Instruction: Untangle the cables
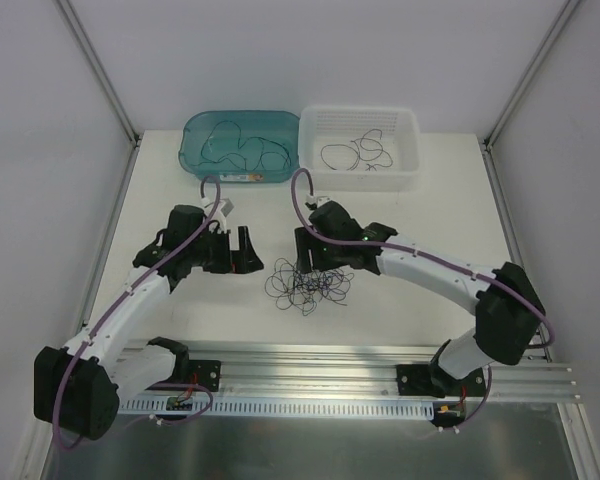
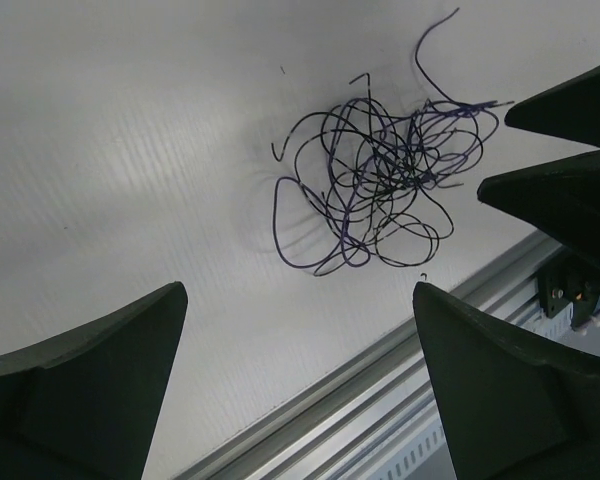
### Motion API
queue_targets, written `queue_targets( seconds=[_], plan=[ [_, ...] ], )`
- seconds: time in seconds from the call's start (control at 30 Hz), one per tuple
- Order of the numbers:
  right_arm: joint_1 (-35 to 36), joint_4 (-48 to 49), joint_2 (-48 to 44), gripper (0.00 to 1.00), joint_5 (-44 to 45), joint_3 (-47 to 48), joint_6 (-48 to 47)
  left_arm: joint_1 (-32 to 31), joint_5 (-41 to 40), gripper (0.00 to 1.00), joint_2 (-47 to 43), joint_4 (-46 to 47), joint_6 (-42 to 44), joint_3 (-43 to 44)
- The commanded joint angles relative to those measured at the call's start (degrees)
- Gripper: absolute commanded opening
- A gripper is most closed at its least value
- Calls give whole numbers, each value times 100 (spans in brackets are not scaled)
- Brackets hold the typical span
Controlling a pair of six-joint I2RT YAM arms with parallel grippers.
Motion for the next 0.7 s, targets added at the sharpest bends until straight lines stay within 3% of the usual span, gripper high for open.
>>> queue_targets(
  seconds=[0.0, 0.2, 0.43, 0.53, 0.63, 0.67],
  plan=[
    [-7, -397, -923, 68, 611, -542, 9, -345, 172, 97, 115, 234, 69, 38],
    [-7, 164, -1689, 68, 620, -1552, 396, -1160, -381, 90, 439, 427, -494, 65],
    [99, 613, -1400, 72, 541, -1352, 106, -1883, -1383, 75, 1187, 884, -828, 161],
    [134, 1052, -1154, 72, 401, -1395, 36, -1988, -1568, 60, 1451, 998, -925, 196],
    [178, 1456, -795, 73, 278, -1378, 9, -2033, -1665, 38, 1566, 1069, -1004, 179],
    [204, 1527, -697, 73, 251, -1352, 18, -2076, -1673, 26, 1557, 1095, -1030, 170]
  ],
)
